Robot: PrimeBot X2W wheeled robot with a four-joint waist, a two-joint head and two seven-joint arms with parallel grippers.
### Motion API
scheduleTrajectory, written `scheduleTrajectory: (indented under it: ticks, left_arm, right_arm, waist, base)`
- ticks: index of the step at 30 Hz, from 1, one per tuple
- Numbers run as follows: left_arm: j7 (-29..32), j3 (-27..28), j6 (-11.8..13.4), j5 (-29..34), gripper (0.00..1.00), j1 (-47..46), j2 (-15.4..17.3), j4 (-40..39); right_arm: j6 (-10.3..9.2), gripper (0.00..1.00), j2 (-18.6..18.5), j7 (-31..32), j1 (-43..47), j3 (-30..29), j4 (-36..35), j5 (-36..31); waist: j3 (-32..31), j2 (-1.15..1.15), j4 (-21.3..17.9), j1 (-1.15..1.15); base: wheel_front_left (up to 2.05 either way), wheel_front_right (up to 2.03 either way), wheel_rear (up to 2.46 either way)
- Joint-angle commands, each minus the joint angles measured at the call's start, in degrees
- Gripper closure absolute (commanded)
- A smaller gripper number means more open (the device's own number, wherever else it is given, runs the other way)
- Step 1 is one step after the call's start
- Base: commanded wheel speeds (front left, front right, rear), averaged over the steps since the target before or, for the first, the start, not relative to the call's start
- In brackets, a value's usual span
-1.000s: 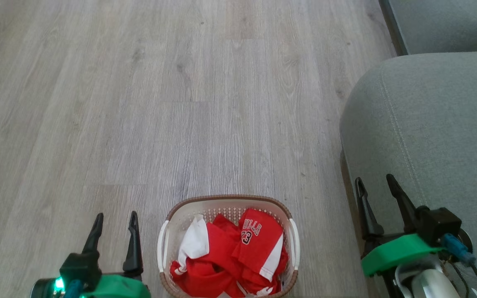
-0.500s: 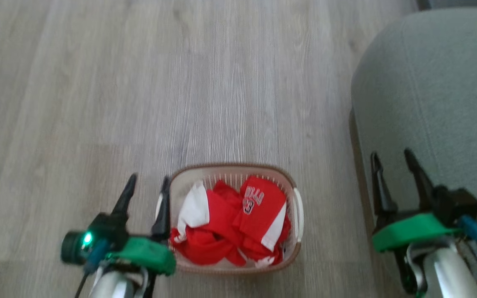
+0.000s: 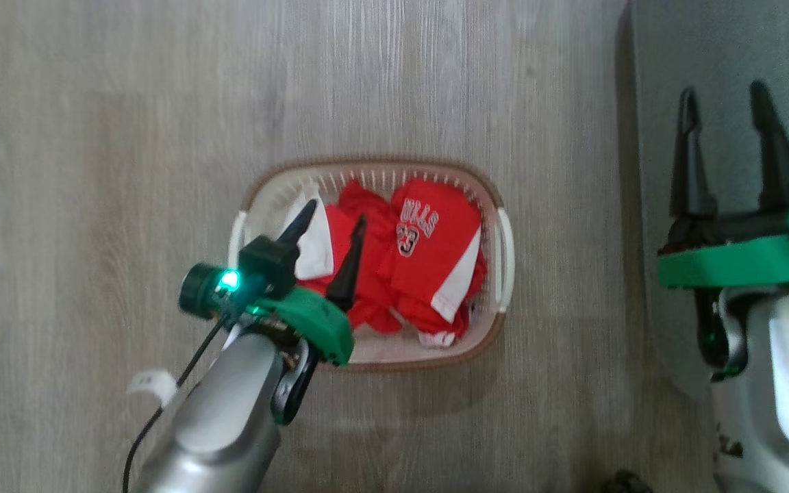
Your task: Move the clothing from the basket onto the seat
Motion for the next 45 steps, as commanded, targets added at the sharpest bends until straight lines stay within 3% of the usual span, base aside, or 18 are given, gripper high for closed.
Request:
scheduleTrajectory:
  ticks: [1,9,18,34,35,37,45]
  left_arm:
    - [-0.7,-0.2,0.2,-1.5,0.0,-1.5,0.5,0.1]
    - [-0.7,-9.3,1.3,-7.6,0.0,-11.5,0.5,9.2]
    - [-0.7,-14.1,1.8,-11.1,0.0,-20.7,0.5,17.4]
    - [-0.7,-22.1,1.0,-15.9,0.0,-27.2,0.5,25.8]
    - [-0.7,-23.2,0.8,-16.9,0.51,-27.8,0.5,26.3]
    - [-0.7,-24.0,0.7,-17.7,1.0,-28.1,0.5,25.9]
    - [-0.7,-23.9,1.9,-17.2,1.0,-27.7,0.5,23.2]
  right_arm:
    - [-0.01,0.0,-0.4,-0.5,-0.8,0.9,-2.4,-0.5]
    - [-0.01,0.0,-0.4,-0.5,-5.5,1.7,-6.0,-0.7]
    - [-0.01,0.0,-0.4,-0.5,-8.5,2.8,-10.7,-0.1]
    - [-0.01,0.0,-0.4,-0.5,-10.2,3.3,-12.8,1.9]
    - [-0.01,0.0,-0.4,-0.5,-10.3,3.1,-12.6,2.0]
    - [-0.01,0.0,-0.4,-0.5,-10.3,3.0,-12.3,2.1]
    - [-0.01,0.0,-0.4,-0.5,-10.4,2.9,-10.3,2.9]
  waist:
    - [6.8,0.0,-1.0,-0.02]
    - [15.7,0.0,-3.3,-0.02]
    - [23.6,0.0,-5.9,-0.02]
    - [29.7,0.0,-7.7,-0.02]
    - [29.7,0.0,-7.8,-0.02]
    - [29.4,0.0,-7.8,-0.02]
    - [25.4,0.0,-7.3,-0.02]
  base:
    - [0.0,0.0,0.0]
    - [0.0,0.0,0.0]
    - [0.0,0.0,0.0]
    - [0.0,0.0,0.0]
    - [0.0,0.0,0.0]
    - [0.0,0.0,0.0]
    - [0.0,0.0,0.0]
